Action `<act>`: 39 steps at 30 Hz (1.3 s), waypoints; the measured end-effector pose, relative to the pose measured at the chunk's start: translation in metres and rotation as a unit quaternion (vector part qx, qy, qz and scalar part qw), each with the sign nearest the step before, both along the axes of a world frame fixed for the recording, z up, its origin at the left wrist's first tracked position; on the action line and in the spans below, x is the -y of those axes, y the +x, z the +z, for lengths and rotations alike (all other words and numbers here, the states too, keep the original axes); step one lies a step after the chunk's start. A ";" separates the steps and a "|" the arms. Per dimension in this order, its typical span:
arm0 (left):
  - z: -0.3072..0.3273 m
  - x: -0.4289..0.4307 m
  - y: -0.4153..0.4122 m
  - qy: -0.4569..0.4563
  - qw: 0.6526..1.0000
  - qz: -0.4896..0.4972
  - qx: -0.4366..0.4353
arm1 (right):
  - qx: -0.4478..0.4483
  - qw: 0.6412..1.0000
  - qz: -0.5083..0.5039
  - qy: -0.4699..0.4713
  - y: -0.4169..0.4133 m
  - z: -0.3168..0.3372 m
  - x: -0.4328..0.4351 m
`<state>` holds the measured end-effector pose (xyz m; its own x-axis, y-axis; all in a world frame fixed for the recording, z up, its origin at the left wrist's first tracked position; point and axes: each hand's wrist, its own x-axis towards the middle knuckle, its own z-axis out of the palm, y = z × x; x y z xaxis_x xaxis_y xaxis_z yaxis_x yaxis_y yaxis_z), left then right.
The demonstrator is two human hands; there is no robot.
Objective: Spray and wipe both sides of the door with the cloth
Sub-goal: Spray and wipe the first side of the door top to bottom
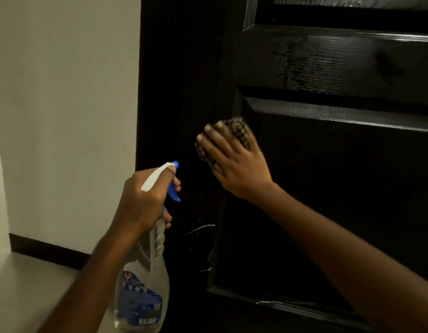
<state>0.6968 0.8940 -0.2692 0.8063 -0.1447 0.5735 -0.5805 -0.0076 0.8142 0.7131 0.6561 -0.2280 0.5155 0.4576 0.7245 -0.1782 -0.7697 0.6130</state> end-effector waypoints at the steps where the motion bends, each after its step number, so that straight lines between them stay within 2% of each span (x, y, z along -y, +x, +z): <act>1: -0.003 0.002 -0.003 0.000 1.000 0.000 -0.001 | -0.017 1.000 -0.004 -0.011 -0.003 -0.015 0.003; 7: -0.033 0.013 -0.016 0.015 1.000 0.018 0.003 | -0.024 1.000 -0.010 0.014 -0.007 -0.039 0.007; 15: -0.077 0.021 -0.008 0.027 0.997 0.007 -0.074 | 0.008 0.999 0.006 0.043 -0.003 -0.046 0.009; 23: -0.111 0.013 0.009 0.056 0.992 0.014 -0.108 | 0.030 0.989 0.037 0.139 0.009 -0.061 -0.018; 29: -0.114 0.001 0.025 0.012 0.996 0.063 -0.054 | -0.015 0.999 0.019 0.036 0.031 -0.141 -0.043; 34: -0.119 -0.003 0.042 0.015 0.998 0.059 -0.024 | -0.156 0.984 -0.008 -0.089 0.012 -0.239 -0.026; 37: -0.125 -0.005 0.049 0.016 0.998 0.059 -0.015 | -0.154 0.985 0.001 -0.076 0.008 -0.232 -0.021; 39: -0.128 -0.006 0.051 0.011 0.998 0.052 -0.017 | -0.105 0.994 0.023 -0.021 0.011 -0.200 -0.026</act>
